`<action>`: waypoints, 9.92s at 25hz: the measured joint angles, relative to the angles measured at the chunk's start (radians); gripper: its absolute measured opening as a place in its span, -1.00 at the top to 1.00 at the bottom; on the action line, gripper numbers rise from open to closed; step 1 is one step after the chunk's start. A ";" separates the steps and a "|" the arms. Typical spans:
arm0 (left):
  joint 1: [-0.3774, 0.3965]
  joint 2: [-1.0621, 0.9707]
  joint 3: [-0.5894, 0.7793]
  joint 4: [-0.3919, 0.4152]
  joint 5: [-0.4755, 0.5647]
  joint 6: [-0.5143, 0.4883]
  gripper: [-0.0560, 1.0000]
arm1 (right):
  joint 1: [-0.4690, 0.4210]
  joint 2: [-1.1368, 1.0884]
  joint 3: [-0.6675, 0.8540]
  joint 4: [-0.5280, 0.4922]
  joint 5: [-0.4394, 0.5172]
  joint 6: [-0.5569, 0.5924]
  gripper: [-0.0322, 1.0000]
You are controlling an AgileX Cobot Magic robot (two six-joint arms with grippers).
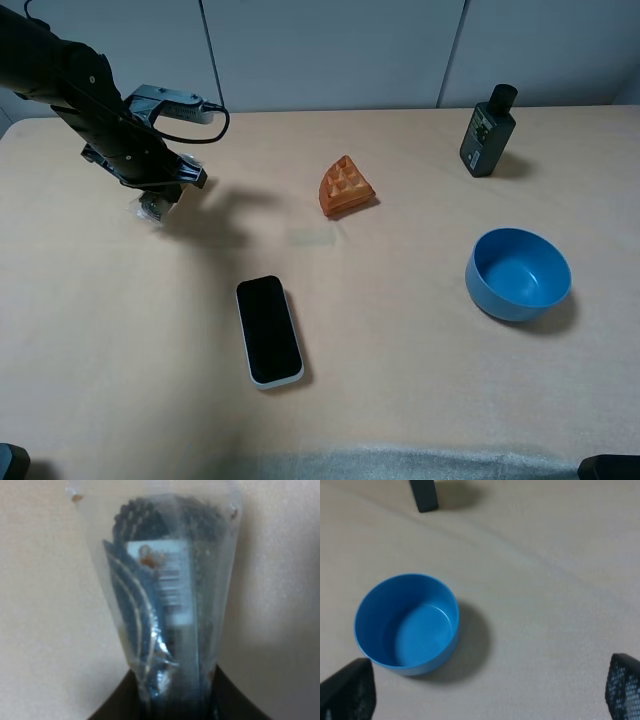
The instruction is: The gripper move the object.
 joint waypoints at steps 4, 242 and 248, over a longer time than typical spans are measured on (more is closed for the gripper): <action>0.000 -0.015 0.000 0.000 0.033 0.000 0.53 | 0.000 0.000 0.000 0.000 0.000 0.000 -0.40; -0.593 -0.783 -0.311 0.074 0.878 -0.040 -0.98 | 0.000 0.000 0.000 0.004 0.000 0.000 -0.40; -0.593 -0.915 -0.206 0.108 0.878 -0.039 -0.98 | 0.000 0.000 0.000 0.004 0.000 0.000 -0.40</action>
